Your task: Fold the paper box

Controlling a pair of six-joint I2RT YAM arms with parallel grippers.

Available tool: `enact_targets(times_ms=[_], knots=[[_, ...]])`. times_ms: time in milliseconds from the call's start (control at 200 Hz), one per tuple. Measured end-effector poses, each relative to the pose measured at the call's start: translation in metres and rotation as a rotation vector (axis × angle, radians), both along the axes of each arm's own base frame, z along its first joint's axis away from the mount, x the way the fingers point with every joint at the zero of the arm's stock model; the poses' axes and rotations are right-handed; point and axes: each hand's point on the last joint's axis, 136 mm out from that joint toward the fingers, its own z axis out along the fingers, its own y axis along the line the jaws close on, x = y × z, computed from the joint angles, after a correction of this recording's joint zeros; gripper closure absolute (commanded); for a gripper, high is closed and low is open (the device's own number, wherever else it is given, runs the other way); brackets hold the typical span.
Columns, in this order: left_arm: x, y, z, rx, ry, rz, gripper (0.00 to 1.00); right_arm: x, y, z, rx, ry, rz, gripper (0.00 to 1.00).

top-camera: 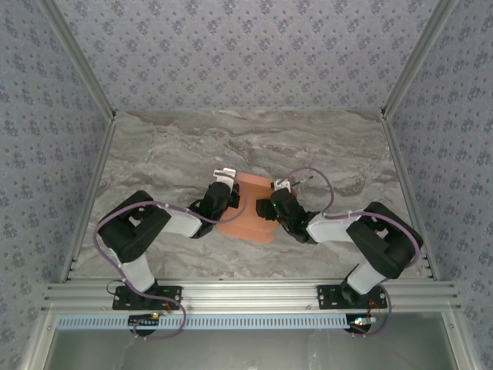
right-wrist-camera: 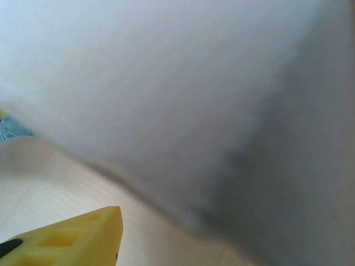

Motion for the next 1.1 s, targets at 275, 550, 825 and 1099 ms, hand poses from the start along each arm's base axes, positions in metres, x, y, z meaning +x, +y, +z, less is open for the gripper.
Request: enact_targets(times_ms=[275, 550, 825, 1099], knots=[[0.000, 0.000, 0.000, 0.001, -0.001, 0.003, 0.86, 0.000, 0.000, 0.001, -0.024, -0.006, 0.018, 0.42], [0.000, 0.000, 0.000, -0.004, 0.000, 0.005, 0.86, -0.016, -0.007, 0.036, -0.050, -0.037, 0.086, 0.36], [0.000, 0.001, -0.002, -0.010, 0.011, 0.011, 0.86, -0.034, -0.023, 0.071, -0.117, -0.041, 0.181, 0.34], [-0.001, 0.002, -0.004, -0.002, 0.023, 0.013, 0.87, -0.032, -0.067, 0.131, -0.100, -0.137, 0.137, 0.36]])
